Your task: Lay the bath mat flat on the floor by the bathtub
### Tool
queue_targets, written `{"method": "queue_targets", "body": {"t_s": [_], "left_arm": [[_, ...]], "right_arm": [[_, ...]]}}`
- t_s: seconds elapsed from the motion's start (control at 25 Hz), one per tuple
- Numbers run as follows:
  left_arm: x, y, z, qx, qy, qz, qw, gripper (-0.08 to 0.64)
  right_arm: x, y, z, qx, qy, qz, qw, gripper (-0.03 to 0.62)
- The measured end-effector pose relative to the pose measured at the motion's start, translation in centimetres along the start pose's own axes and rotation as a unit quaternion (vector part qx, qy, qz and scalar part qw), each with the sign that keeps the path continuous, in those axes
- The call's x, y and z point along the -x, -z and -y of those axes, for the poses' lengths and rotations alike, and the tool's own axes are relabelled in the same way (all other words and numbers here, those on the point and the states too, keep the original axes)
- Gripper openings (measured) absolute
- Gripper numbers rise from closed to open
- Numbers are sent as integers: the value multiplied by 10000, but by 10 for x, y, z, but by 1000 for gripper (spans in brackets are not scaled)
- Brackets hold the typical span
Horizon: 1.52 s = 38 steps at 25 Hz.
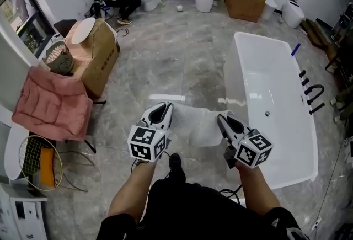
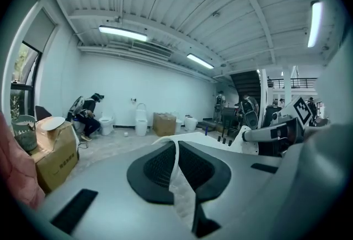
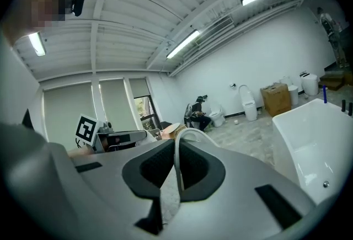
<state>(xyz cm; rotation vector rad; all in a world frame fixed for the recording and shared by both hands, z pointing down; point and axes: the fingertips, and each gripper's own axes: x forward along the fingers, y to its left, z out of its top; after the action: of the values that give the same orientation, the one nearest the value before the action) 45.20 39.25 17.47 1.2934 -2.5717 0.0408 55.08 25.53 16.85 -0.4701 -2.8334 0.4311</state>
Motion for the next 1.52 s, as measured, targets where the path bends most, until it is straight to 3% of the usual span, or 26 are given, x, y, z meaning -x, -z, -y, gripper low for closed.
{"method": "queue_targets", "body": {"t_s": [0.36, 0.64, 1.16, 1.52], "left_arm": [[-75, -32, -83, -146, 244, 46, 9996, 23], [-97, -42, -156, -148, 271, -5, 9995, 23], [-158, -37, -243, 209, -75, -284, 9993, 23], [-269, -74, -316, 214, -326, -369, 9986, 23]], "right_arm": [[-104, -31, 40, -93, 186, -165, 9996, 25], [-178, -41, 44, -244, 201, -159, 9994, 25], [-286, -45, 87, -525, -211, -570, 9968, 25], [-405, -91, 170, -562, -634, -697, 9940, 25]]}}
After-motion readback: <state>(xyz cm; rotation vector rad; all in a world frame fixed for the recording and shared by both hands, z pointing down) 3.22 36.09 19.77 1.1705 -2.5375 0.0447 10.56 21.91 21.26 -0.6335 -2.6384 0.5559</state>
